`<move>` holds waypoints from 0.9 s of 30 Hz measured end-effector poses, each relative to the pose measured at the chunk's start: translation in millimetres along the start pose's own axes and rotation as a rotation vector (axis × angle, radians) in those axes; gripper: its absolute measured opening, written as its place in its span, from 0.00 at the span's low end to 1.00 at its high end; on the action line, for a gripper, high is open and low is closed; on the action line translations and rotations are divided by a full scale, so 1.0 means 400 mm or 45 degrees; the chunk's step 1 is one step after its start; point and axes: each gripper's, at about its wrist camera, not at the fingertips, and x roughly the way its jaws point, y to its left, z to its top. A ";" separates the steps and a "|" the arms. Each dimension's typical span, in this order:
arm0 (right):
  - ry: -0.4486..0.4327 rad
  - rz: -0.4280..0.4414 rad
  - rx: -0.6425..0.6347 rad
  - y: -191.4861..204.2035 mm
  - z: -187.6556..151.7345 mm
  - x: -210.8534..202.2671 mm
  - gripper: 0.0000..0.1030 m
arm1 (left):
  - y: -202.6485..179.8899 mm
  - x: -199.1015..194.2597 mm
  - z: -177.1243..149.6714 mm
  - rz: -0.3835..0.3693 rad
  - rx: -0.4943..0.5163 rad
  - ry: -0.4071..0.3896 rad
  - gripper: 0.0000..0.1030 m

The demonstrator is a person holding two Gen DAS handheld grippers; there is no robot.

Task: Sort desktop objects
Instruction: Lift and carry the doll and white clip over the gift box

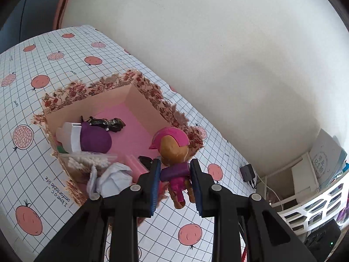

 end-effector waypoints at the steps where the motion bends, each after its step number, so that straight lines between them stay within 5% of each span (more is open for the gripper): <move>1: 0.005 0.007 -0.011 0.012 -0.005 0.007 0.51 | 0.015 -0.004 0.007 0.006 -0.015 -0.010 0.28; 18: 0.134 0.169 -0.198 0.197 -0.108 0.124 0.51 | 0.238 -0.072 0.095 0.128 -0.230 -0.155 0.28; 27: 0.153 0.190 -0.272 0.234 -0.127 0.141 0.51 | 0.281 -0.069 0.099 0.145 -0.275 -0.150 0.28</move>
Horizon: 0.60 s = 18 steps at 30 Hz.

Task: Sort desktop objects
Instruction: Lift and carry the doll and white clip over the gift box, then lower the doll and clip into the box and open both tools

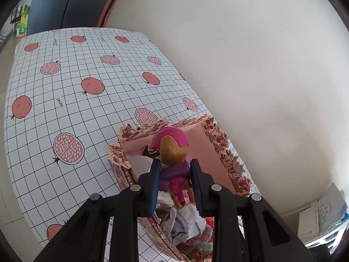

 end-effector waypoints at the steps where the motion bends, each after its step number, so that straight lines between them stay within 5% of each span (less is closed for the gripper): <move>1: 0.006 -0.009 0.000 -0.002 0.000 0.003 0.51 | 0.000 0.003 -0.001 -0.002 0.000 0.004 0.28; 18: 0.037 -0.055 -0.009 -0.009 -0.002 0.009 0.52 | -0.004 0.029 -0.012 0.020 0.011 0.066 0.29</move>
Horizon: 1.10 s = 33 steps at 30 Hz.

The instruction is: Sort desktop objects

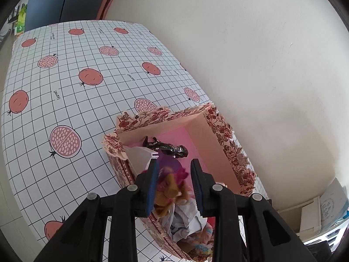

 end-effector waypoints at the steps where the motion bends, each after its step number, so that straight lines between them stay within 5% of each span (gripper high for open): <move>1: 0.001 -0.001 -0.001 0.000 -0.001 -0.001 0.52 | -0.001 -0.001 0.000 0.001 0.003 -0.001 0.29; 18: -0.001 -0.004 -0.019 0.005 0.006 0.003 0.60 | 0.008 0.004 0.003 0.065 -0.013 0.001 0.55; 27: -0.043 -0.095 0.022 -0.022 0.019 -0.012 0.79 | 0.004 0.003 0.004 0.098 0.000 -0.010 0.69; 33: -0.030 -0.130 0.040 -0.033 0.017 -0.002 0.96 | 0.005 0.005 0.003 0.104 -0.002 -0.004 0.70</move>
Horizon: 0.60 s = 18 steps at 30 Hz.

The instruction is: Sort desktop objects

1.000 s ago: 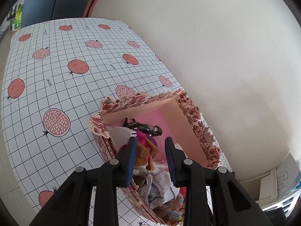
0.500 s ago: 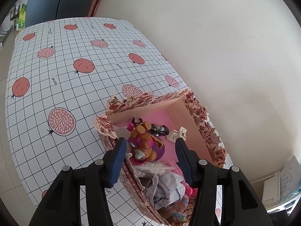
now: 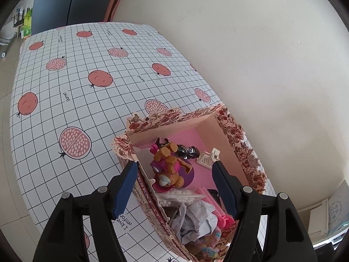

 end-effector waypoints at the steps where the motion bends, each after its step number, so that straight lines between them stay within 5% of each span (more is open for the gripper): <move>1: 0.000 0.000 0.002 -0.001 0.000 0.000 0.96 | 0.001 0.000 0.000 0.003 -0.003 0.000 0.71; 13: 0.016 -0.029 -0.006 -0.004 0.000 0.008 1.00 | 0.006 0.008 -0.002 0.085 -0.004 -0.006 0.97; 18: 0.024 -0.045 -0.010 -0.008 0.000 0.011 1.00 | 0.011 0.010 -0.003 0.141 0.005 -0.014 0.97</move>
